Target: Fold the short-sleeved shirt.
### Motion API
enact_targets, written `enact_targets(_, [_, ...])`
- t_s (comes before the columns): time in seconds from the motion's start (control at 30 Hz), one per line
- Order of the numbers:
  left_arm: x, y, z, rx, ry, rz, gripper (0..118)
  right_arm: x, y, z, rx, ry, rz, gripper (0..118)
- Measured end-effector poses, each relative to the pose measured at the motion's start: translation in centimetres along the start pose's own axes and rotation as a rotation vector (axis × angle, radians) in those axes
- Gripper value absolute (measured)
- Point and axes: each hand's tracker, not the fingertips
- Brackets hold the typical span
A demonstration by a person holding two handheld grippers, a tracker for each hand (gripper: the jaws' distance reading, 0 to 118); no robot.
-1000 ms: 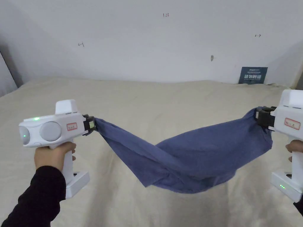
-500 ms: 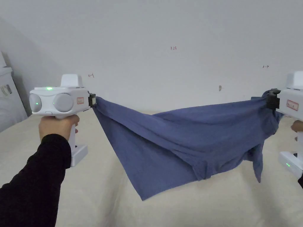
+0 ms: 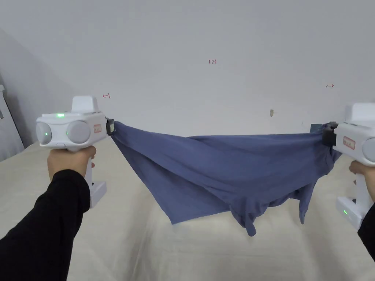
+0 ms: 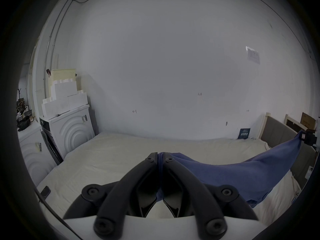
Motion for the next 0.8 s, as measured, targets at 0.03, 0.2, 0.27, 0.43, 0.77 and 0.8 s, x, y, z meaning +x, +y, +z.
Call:
enact_targets(0.03, [0.0, -1.3, -0.3, -0.016, -0.008, -0.004, 2, -0.1, -1.2, -0.4, -0.015, 0.002, 0.0, 6])
enact_targets(0.2, [-0.2, -8.5, -0.8, -0.107, -0.019, -0.008, 2, -0.2, -7.8, -1.6, -0.14, 0.011, -0.033, 6])
enact_targets(0.27, [-0.4, -11.4, -0.6, -0.142, -0.017, -0.007, 2, -0.1, -10.6, -1.8, -0.181, 0.016, -0.035, 6])
enact_targets(0.43, [-1.4, -19.0, 0.5, -0.262, -0.018, 0.012, 2, -0.5, -17.5, -0.6, -0.279, 0.026, -0.064, 6])
enact_targets(0.77, [-2.4, -30.9, 7.8, -0.419, -0.058, -0.02, 2, -1.1, -26.1, 7.7, -0.365, 0.057, -0.1, 6])
enact_targets(0.8, [-2.6, -31.8, 8.7, -0.43, -0.055, -0.019, 2, -1.1, -26.9, 8.8, -0.371, 0.06, -0.106, 6])
